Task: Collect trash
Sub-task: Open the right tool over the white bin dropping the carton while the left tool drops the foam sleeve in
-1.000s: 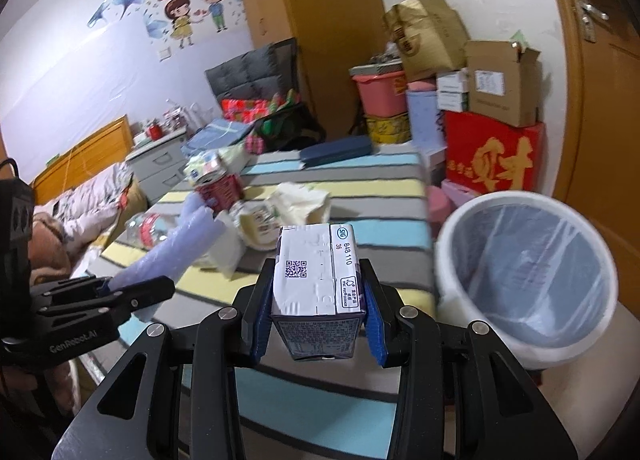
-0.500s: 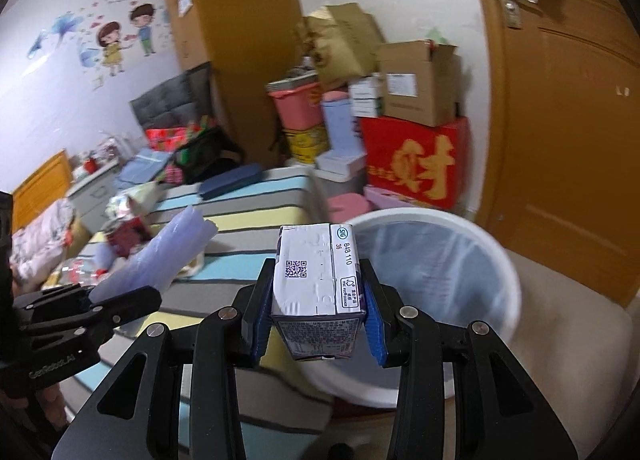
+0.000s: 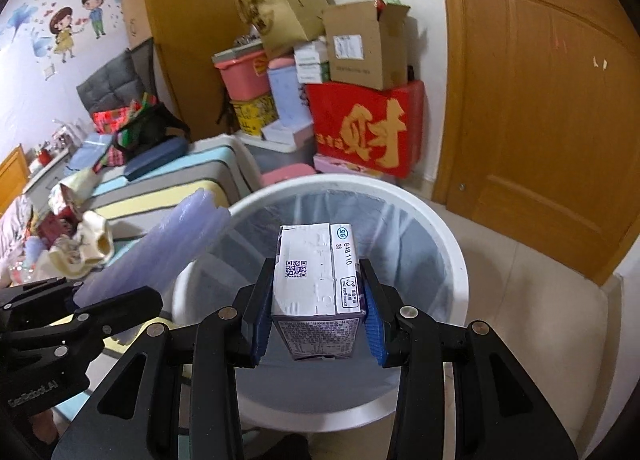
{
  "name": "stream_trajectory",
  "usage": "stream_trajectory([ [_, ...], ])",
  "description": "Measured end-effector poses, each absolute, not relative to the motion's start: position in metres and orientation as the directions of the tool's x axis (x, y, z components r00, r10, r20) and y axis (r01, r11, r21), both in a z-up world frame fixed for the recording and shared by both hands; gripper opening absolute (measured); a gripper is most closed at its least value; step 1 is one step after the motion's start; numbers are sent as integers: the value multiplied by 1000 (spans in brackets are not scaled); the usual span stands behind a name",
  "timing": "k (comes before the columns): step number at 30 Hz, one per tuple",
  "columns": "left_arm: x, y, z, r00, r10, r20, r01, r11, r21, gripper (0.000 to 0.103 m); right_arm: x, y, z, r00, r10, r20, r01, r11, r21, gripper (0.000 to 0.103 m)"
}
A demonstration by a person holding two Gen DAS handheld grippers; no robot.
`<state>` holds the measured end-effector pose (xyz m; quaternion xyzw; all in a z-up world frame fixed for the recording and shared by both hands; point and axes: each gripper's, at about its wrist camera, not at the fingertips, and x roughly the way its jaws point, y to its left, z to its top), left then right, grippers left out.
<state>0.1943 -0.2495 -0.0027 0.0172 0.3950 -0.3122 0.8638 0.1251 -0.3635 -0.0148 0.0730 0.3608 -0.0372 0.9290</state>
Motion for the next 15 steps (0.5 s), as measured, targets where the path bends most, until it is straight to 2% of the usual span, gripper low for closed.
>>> stream_trajectory([
  [3, 202, -259, -9, 486, -505, -713, 556, 808, -194, 25, 131, -368, -21, 714, -32, -699, 140, 985, 97, 40],
  [5, 208, -260, -13, 478, -509, -716, 538, 814, -220, 27, 135, -371, -23, 699, -22, -715, 136, 985, 103, 41],
  [7, 212, -259, -16, 470, -514, -718, 535, 812, -232, 41, 134, -372, -23, 704, -32, -710, 142, 985, 96, 41],
  [9, 212, -257, -17, 473, -512, -717, 531, 815, -232, 46, 134, -373, -22, 703, -53, -710, 155, 985, 79, 42],
  [10, 212, -256, -17, 474, -511, -718, 529, 816, -231, 47, 135, -373, -23, 702, -53, -710, 157, 984, 82, 44],
  [12, 210, -255, -17, 480, -506, -716, 531, 818, -221, 47, 133, -374, -22, 704, -52, -708, 161, 983, 87, 58],
  [15, 209, -250, -16, 479, -509, -715, 527, 818, -230, 48, 131, -373, -20, 707, -64, -704, 170, 982, 81, 60],
])
